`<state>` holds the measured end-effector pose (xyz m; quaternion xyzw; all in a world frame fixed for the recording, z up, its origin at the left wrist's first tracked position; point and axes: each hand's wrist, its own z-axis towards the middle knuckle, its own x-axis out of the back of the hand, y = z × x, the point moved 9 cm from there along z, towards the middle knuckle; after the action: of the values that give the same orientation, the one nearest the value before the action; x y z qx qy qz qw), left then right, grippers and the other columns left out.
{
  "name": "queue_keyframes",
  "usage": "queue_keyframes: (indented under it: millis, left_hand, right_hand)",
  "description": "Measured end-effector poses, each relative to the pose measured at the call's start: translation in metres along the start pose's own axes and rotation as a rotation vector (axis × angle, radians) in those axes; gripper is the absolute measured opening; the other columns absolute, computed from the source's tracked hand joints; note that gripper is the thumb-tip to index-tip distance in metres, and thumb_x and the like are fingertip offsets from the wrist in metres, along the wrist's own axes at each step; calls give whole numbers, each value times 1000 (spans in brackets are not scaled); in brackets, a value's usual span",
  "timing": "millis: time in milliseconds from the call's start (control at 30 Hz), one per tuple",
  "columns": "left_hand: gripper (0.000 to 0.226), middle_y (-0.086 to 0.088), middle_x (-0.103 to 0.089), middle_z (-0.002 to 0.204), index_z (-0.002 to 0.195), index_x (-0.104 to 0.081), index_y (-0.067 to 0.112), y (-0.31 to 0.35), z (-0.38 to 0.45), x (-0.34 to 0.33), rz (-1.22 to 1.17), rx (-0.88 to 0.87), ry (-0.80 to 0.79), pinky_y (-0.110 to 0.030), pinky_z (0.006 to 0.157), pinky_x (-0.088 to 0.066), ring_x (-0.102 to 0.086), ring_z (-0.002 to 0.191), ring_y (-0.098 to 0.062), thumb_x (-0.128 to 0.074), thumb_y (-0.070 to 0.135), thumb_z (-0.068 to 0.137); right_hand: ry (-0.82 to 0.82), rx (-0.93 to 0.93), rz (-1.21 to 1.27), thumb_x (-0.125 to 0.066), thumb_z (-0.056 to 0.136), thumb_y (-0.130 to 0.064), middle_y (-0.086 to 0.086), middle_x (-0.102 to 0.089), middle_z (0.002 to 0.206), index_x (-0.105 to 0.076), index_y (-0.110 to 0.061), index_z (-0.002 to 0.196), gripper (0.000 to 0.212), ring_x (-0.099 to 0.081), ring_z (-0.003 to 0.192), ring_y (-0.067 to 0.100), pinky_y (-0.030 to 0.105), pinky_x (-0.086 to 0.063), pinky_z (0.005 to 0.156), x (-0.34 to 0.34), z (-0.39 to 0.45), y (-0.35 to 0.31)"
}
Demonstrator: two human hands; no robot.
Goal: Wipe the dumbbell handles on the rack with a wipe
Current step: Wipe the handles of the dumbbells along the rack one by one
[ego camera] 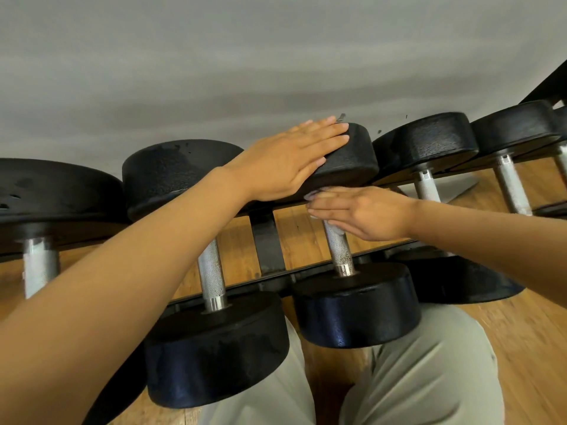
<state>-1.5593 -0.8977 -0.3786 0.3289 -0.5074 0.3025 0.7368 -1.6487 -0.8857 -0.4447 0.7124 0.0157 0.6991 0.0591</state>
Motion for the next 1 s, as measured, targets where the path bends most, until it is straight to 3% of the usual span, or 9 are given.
queue_keyframes:
  millis: [100, 233, 333, 467, 567, 633, 867, 1000]
  left_hand:
    - [52, -3, -18, 164, 155, -25, 13, -1, -1, 0, 0, 8, 1, -17, 119, 5, -7, 151, -14, -24, 27, 105]
    - [52, -3, -19, 164, 155, -26, 12, 0, -2, 1, -2, 4, 8, -15, 119, 6, -7, 151, -14, -24, 26, 105]
    - [52, -3, -18, 163, 155, -26, 12, 0, -2, 2, -2, 3, 9, -15, 118, 6, -6, 150, -12, -25, 26, 105]
    - [51, -3, -18, 164, 155, -25, 12, 0, -2, 1, 14, 1, 11, -16, 119, 6, -5, 150, -10, -25, 26, 106]
    - [51, -3, -18, 164, 155, -25, 12, 1, -2, 1, 28, 1, 8, -16, 119, 5, -6, 151, -12, -24, 26, 106]
    - [51, -4, -18, 164, 155, -25, 12, 1, -2, 1, 23, 5, 3, -16, 119, 5, -6, 151, -13, -25, 26, 106]
    - [51, -3, -18, 164, 156, -25, 13, -1, -2, 0, 34, 6, 11, -18, 120, 4, -5, 150, -11, -24, 26, 106]
    - [52, -4, -19, 164, 155, -26, 12, -1, -2, -1, 38, 2, 3, -20, 121, 2, -6, 151, -12, -22, 28, 106]
  right_hand:
    - [-141, -24, 226, -31, 103, -33, 1, -46, 149, -51, -11, 140, 48, -26, 146, 11, 34, -13, 122, -18, -16, -12]
    - [-317, 53, 521, -35, 103, -32, -6, -44, 149, -56, -12, 137, 44, -23, 145, 3, 31, -8, 123, -25, -44, -34]
    - [-350, 130, 444, -35, 104, -31, -9, -40, 152, -52, -17, 140, 42, -21, 145, 2, 30, -9, 122, -25, -46, -35]
    - [-189, 53, 198, -29, 105, -31, -5, -27, 159, -37, -20, 149, 47, -15, 148, 6, 26, -3, 122, -21, -25, -9]
    - [-5, -44, 106, -19, 107, -31, 6, -25, 159, -35, -11, 150, 50, -18, 148, 18, 30, -6, 123, -16, -12, 4]
    - [24, -51, 134, -19, 107, -29, 8, -25, 159, -35, -9, 149, 49, -17, 149, 20, 31, -6, 123, -19, -13, 5]
    - [-126, 261, 275, -35, 105, -19, -4, -31, 157, -39, -17, 148, 44, -20, 148, 12, 33, -8, 123, -39, -43, -28]
    - [82, 273, 124, -41, 105, -22, 3, -41, 151, -47, -14, 143, 39, -33, 143, 15, 38, -20, 121, -28, -33, -19]
